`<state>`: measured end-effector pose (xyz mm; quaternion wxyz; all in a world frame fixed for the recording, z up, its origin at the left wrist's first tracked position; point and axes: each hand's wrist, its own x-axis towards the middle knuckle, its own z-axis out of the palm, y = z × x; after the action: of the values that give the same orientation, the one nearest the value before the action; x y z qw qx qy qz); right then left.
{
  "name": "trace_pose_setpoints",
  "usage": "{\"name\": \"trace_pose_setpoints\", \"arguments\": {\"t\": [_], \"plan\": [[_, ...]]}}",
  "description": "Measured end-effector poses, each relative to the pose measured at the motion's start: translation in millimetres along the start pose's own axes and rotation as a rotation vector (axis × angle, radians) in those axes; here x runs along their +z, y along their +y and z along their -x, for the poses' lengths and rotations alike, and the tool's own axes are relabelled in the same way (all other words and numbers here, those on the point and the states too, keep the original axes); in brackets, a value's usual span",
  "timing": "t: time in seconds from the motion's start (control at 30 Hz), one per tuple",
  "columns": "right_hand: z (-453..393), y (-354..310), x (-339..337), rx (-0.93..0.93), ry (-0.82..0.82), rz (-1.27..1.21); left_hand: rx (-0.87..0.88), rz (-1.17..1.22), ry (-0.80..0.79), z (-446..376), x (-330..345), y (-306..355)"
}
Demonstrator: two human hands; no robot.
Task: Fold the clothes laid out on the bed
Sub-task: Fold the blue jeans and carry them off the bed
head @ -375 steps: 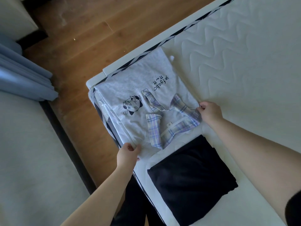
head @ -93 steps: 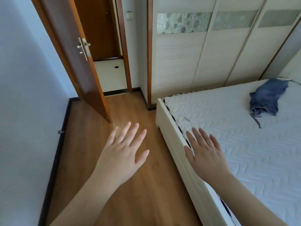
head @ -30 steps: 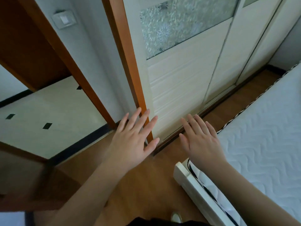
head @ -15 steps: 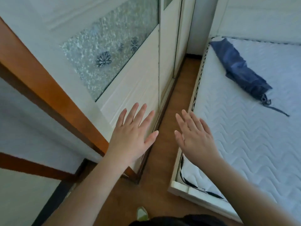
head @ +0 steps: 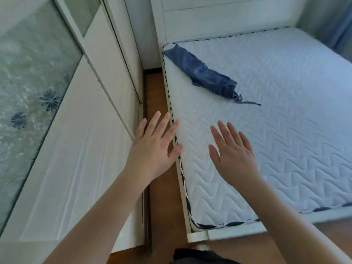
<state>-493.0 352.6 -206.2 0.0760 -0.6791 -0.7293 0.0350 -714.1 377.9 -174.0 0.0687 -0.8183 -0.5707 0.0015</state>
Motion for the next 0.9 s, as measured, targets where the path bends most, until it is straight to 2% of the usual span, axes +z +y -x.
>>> {"name": "trace_pose_setpoints", "arguments": {"t": [0.3,0.63,0.9], "plan": [[-45.8,59.3,-12.4,0.138,0.037,-0.007,0.273,-0.097,-0.008,-100.6,-5.5,34.8],[-75.6,97.1,-26.0,0.297,0.103,0.014,0.431,-0.098,-0.009,-194.8,-3.6,56.9],[-158.3,114.9,-15.4,0.406,0.068,0.060,0.534,-0.044,-0.010,-309.1,21.8,44.5]]}}
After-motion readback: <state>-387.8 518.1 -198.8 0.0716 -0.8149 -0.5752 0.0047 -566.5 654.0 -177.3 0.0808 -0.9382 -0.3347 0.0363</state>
